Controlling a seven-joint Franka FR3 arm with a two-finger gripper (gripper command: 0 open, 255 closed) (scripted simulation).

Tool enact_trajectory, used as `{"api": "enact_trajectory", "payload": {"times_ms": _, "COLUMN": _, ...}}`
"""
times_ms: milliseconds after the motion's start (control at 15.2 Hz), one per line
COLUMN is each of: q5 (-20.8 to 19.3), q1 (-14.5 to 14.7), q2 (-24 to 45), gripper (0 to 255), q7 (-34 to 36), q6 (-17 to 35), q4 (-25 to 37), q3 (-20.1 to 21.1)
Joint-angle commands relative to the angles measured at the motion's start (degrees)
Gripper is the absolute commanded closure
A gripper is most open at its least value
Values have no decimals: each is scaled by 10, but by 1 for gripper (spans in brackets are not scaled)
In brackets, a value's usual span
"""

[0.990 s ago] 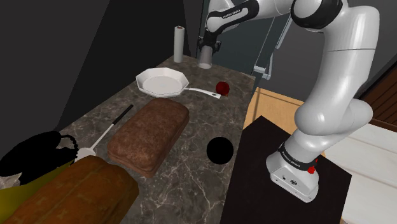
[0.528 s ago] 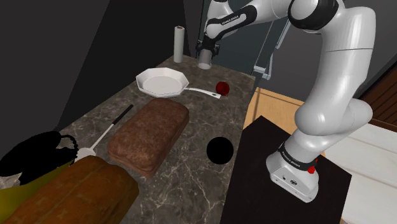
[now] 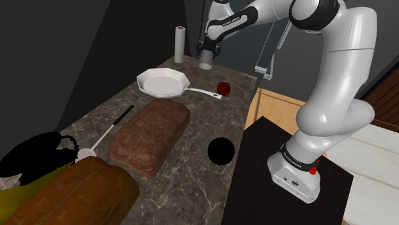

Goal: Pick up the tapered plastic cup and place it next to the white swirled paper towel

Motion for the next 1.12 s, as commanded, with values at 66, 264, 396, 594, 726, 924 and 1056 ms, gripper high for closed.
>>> {"api": "enact_trajectory", "payload": {"times_ms": 66, "q5": 2, "q1": -3, "q2": 5, "gripper": 0, "q7": -2, "q6": -2, "q4": -15, "q3": 0}}
{"api": "enact_trajectory", "payload": {"times_ms": 264, "q5": 1, "q1": 1, "q2": 11, "gripper": 0, "q7": 0, "q6": -8, "q4": -5, "q3": -1}}
{"api": "enact_trajectory", "payload": {"times_ms": 396, "q5": 12, "q1": -3, "q2": -18, "gripper": 0, "q7": -6, "q6": -29, "q4": -12, "q3": 7}}
{"api": "enact_trajectory", "payload": {"times_ms": 594, "q5": 23, "q1": -6, "q2": -43, "gripper": 0, "q7": -12, "q6": -48, "q4": -16, "q3": 14}}
{"api": "enact_trajectory", "payload": {"times_ms": 726, "q5": 23, "q1": -6, "q2": -43, "gripper": 0, "q7": -12, "q6": -48, "q4": -16, "q3": 14}}
{"api": "enact_trajectory", "payload": {"times_ms": 924, "q5": 23, "q1": -6, "q2": -43, "gripper": 0, "q7": -12, "q6": -48, "q4": -16, "q3": 14}}
{"api": "enact_trajectory", "payload": {"times_ms": 1056, "q5": 23, "q1": -6, "q2": -43, "gripper": 0, "q7": -12, "q6": -48, "q4": -16, "q3": 14}}
